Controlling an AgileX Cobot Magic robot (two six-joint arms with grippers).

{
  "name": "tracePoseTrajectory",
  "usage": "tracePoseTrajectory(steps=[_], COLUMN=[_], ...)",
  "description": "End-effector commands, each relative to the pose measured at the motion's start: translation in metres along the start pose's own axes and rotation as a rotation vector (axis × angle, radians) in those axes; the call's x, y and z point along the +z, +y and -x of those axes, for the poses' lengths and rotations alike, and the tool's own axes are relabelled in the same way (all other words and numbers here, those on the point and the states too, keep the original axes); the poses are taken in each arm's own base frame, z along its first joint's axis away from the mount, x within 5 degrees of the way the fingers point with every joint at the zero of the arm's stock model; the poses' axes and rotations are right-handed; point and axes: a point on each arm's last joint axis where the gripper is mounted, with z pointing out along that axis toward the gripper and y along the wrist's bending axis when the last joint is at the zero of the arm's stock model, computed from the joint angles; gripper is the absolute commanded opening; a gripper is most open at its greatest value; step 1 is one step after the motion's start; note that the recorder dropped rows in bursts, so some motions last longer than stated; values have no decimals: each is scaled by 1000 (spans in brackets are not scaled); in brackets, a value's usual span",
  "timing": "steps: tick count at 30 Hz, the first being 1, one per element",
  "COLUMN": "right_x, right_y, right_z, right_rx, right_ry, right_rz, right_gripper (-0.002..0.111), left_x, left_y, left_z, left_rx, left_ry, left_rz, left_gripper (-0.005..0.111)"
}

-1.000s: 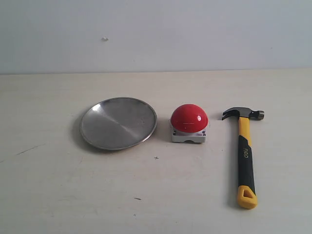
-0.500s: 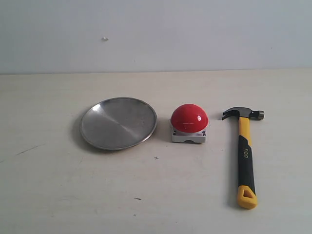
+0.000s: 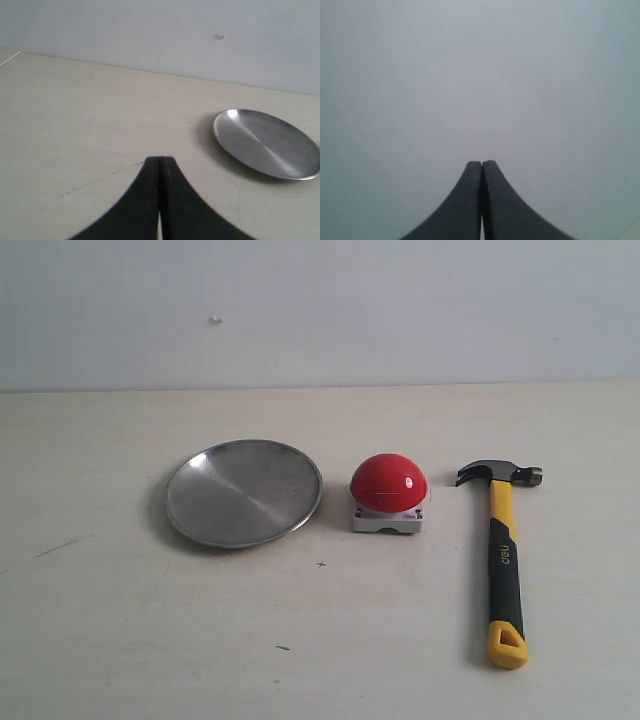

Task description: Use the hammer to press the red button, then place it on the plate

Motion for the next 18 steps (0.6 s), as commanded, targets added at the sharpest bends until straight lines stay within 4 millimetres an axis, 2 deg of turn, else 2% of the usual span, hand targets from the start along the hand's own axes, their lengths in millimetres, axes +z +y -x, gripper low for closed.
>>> tracePoseTrajectory(steps=[1, 6, 8, 11, 15, 18], right_x=[6, 42, 63, 106, 175, 216], right_y=[34, 61, 66, 69, 52, 23], right_z=[26, 46, 48, 45, 18, -16], right_rx=[-104, -263, -288, -366, -505, -538], right_ry=[-111, -85, -52, 51, 354, 669], right_rz=[152, 121, 92, 17, -144, -314], right_gripper=[0, 0, 0, 0, 0, 0], left_x=[-1, -1, -1, -1, -1, -1], left_y=[0, 0, 0, 0, 0, 0], left_z=[1, 1, 1, 1, 1, 1], left_rx=[0, 0, 0, 0, 0, 0], left_ry=[-13, -13, -13, -13, -13, -13], left_rz=[-4, -4, -4, -4, -4, -4], left_gripper=[0, 0, 0, 0, 0, 0])
